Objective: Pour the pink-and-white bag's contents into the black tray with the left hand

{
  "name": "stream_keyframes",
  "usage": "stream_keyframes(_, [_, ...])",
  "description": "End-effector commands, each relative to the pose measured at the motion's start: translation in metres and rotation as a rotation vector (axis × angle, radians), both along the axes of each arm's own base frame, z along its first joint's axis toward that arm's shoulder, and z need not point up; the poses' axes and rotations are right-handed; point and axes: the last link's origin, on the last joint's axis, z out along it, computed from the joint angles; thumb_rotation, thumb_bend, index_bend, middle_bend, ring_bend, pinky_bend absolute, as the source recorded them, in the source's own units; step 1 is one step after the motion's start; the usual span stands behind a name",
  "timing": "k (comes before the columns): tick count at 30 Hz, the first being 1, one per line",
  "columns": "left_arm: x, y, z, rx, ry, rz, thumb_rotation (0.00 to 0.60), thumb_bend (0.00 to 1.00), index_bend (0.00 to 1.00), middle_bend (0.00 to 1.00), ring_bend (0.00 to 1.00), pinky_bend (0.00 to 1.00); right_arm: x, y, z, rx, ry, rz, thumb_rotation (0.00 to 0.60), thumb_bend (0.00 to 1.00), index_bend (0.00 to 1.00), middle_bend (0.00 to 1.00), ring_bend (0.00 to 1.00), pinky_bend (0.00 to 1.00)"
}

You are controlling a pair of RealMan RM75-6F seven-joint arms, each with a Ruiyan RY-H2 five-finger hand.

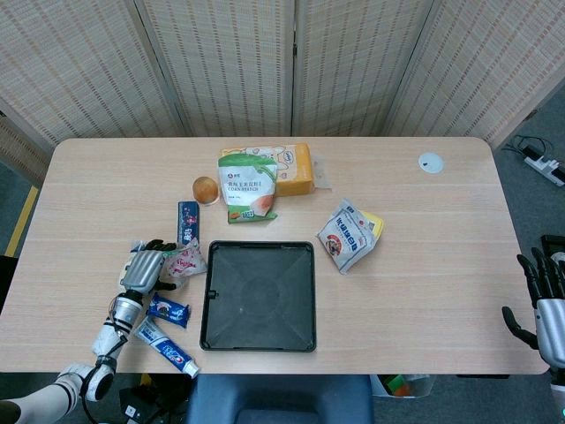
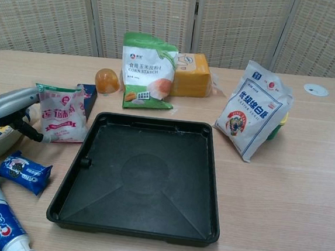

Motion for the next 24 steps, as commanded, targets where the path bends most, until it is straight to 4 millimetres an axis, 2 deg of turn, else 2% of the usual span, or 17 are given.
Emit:
stream_keyframes(1, [0.002,0.001,-0.003,0.007,-0.017,-0.006,0.600,0.27,0.32,0.39,0.35,0.19,0.000,0.000,0.000,-0.001,0.000,-0.001,0.600,0.37,0.00,0.00,0.02,0.00])
stream_keyframes(9, [0.004,0.004,-0.009,0.018,-0.037,-0.006,0.600,0.27,0.36,0.43,0.38,0.20,0.000,0.001,0.001,-0.007,0.001,-0.006,0.600,0.37,0.00,0.00,0.03,0.00])
stream_keyframes(14, [0.002,0.006,-0.011,0.043,-0.053,-0.002,0.600,0.28,0.43,0.48,0.43,0.22,-0.001,0.002,0.002,-0.009,-0.001,-0.010,0.600,0.37,0.00,0.00,0.03,0.00])
stream_keyframes(24, [-0.006,0.006,-0.011,0.053,-0.053,-0.016,0.600,0.42,0.53,0.59,0.51,0.25,0.001,0.003,0.003,-0.016,0.000,-0.009,0.600,0.37,0.00,0.00,0.03,0.00])
